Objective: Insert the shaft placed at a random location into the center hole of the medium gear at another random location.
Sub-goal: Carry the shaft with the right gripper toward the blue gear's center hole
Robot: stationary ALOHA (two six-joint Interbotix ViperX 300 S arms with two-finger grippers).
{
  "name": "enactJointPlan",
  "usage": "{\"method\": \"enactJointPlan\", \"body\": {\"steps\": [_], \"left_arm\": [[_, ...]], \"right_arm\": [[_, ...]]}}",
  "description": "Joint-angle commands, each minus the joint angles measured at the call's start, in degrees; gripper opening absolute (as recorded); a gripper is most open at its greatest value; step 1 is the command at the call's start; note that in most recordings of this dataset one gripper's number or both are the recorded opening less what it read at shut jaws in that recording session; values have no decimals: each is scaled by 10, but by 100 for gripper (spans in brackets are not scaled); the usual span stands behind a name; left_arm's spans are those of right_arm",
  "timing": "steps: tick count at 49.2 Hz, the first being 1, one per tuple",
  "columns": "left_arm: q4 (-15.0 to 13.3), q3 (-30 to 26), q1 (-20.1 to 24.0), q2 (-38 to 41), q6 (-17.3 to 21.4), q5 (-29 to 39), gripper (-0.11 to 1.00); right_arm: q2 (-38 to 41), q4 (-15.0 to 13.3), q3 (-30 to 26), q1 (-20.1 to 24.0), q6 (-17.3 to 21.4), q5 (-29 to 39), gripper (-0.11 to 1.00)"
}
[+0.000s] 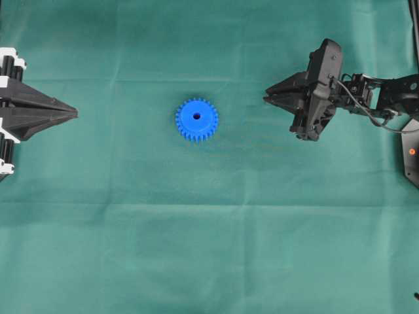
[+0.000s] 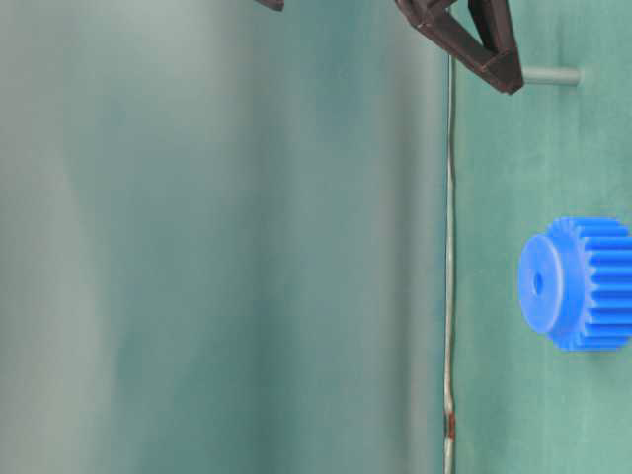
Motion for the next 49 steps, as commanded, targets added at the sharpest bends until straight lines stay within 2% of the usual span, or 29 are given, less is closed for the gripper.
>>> {"method": "enactJointPlan", "body": {"steps": [1, 19, 38, 49], "left_arm": [[2, -11, 0, 4, 0, -3, 0], [2, -11, 0, 4, 0, 2, 0], [2, -12, 0, 4, 0, 3, 0], [2, -11, 1, 4, 0, 3, 0]], "right_arm": [[-5, 2, -7, -6, 4, -5, 13], [-31, 2, -14, -8, 4, 6, 13], [-142, 2, -50, -8, 5, 139, 13], [-151, 2, -60, -8, 6, 171, 13]]}}
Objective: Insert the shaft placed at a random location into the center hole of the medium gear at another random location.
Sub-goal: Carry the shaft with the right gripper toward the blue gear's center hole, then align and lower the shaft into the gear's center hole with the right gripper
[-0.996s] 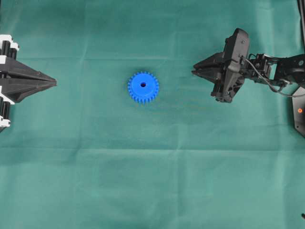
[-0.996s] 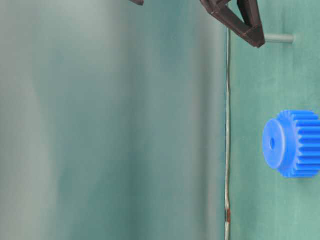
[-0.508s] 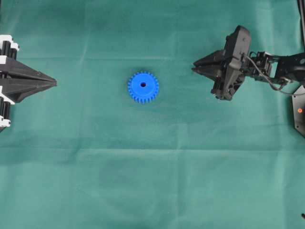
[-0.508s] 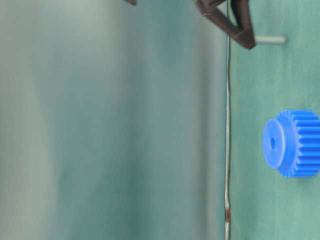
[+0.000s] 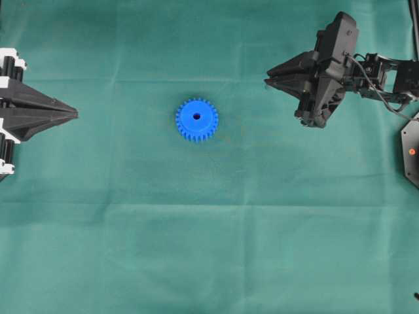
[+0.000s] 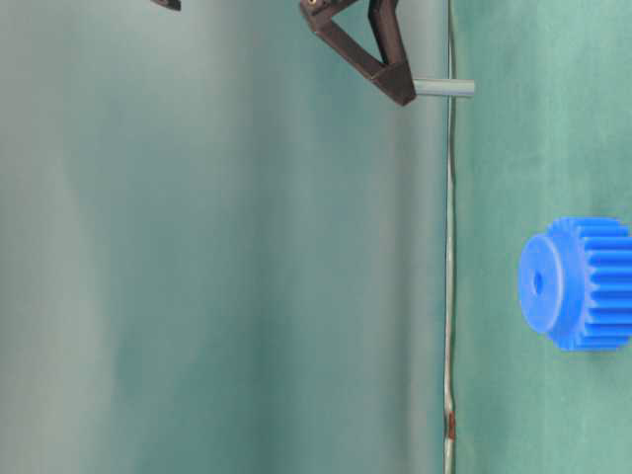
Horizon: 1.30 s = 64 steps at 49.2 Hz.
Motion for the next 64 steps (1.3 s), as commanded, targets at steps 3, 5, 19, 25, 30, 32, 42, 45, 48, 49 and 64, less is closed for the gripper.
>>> {"method": "enactJointPlan", "body": {"steps": [3, 5, 19, 25, 30, 32, 42, 45, 48, 49, 64], "left_arm": [[1, -11, 2, 4, 2, -3, 0], [1, -11, 3, 4, 1, -3, 0], [1, -11, 4, 4, 1, 1, 0], [1, -11, 5, 4, 1, 3, 0], [1, -11, 4, 4, 1, 5, 0], [1, -11, 4, 4, 1, 6, 0], [1, -11, 5, 4, 1, 6, 0], [1, -11, 6, 4, 1, 7, 0], [1, -11, 6, 4, 1, 8, 0], [1, -11, 6, 4, 1, 8, 0], [1, -11, 7, 4, 1, 11, 0]], "right_arm": [[-5, 2, -17, -3, 7, 3, 13], [-4, 2, -18, -3, 8, 2, 13], [53, 2, -76, 20, 10, -9, 13], [87, 2, -115, 34, 11, -6, 13], [112, 2, -147, 47, 11, -6, 13], [120, 2, -159, 52, 11, -6, 13], [151, 2, -203, 71, 11, -5, 13], [157, 2, -211, 76, 11, -6, 13], [160, 2, -215, 78, 11, -6, 13], [162, 2, -216, 79, 11, -6, 13], [179, 2, -219, 82, 11, -8, 13]]}}
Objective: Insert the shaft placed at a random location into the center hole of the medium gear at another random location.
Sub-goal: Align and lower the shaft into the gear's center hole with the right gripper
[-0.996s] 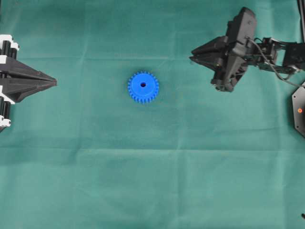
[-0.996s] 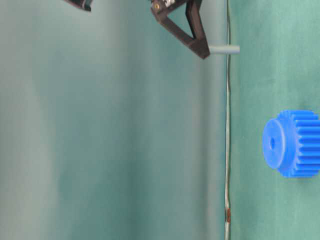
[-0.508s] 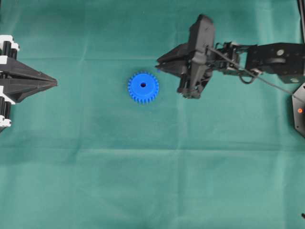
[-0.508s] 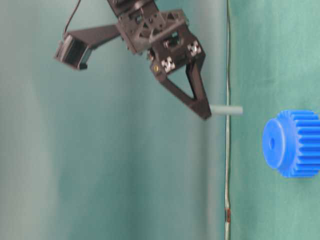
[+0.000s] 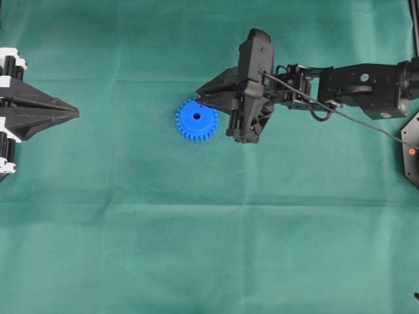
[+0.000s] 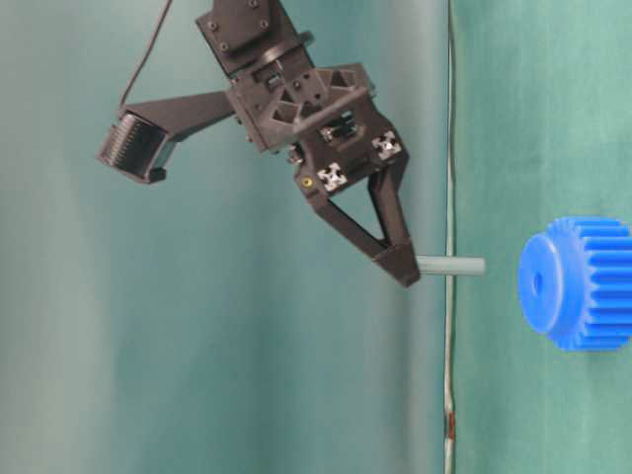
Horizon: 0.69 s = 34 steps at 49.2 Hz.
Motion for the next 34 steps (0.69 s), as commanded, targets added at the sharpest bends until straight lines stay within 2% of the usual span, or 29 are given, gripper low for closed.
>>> {"method": "enactJointPlan", "body": {"steps": [1, 34], "left_arm": [[1, -11, 2, 4, 0, -3, 0], [1, -11, 2, 4, 1, -1, 0]], "right_arm": [[-2, 2, -15, 1, 11, -9, 13], [34, 11, -5, 3, 11, -33, 13]]}}
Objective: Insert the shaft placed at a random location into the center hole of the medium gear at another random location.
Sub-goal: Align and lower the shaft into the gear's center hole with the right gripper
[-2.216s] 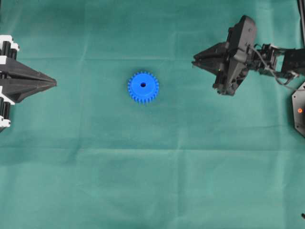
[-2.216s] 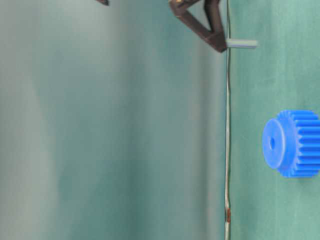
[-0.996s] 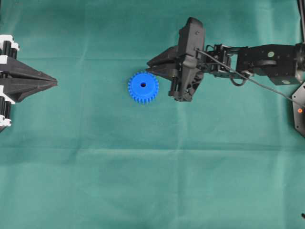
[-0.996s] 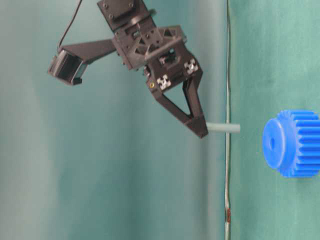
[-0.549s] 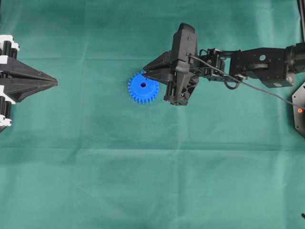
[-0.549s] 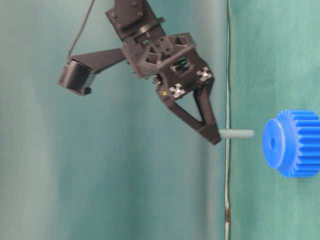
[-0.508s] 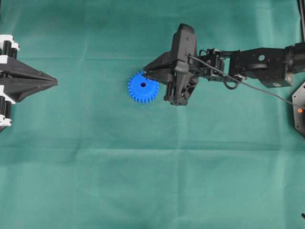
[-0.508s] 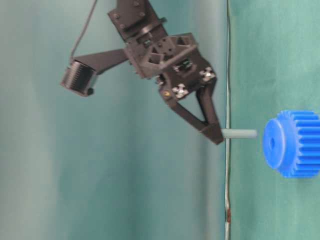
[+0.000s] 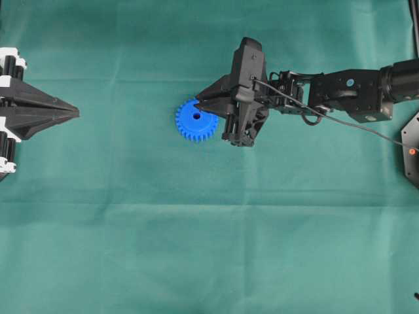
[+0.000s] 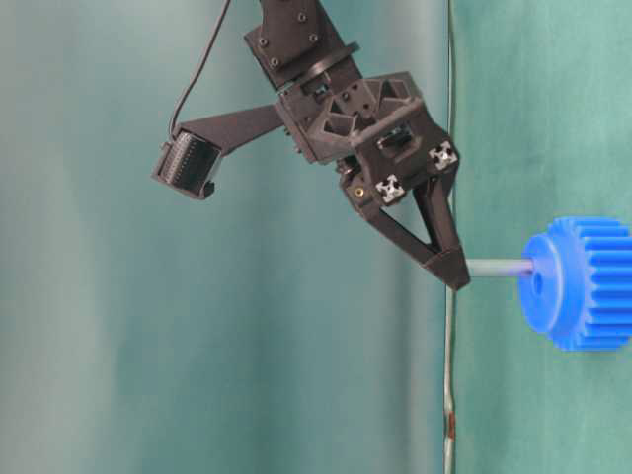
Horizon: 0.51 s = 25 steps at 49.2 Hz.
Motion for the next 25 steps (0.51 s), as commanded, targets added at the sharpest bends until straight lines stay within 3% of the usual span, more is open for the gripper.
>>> {"method": "enactJointPlan", "body": {"steps": [1, 25], "left_arm": [[1, -11, 1, 4, 1, -2, 0], [1, -11, 1, 4, -1, -3, 0]], "right_arm": [[-8, 3, -4, 2, 11, -9, 13], [-40, 1, -15, 3, 8, -8, 13]]}}
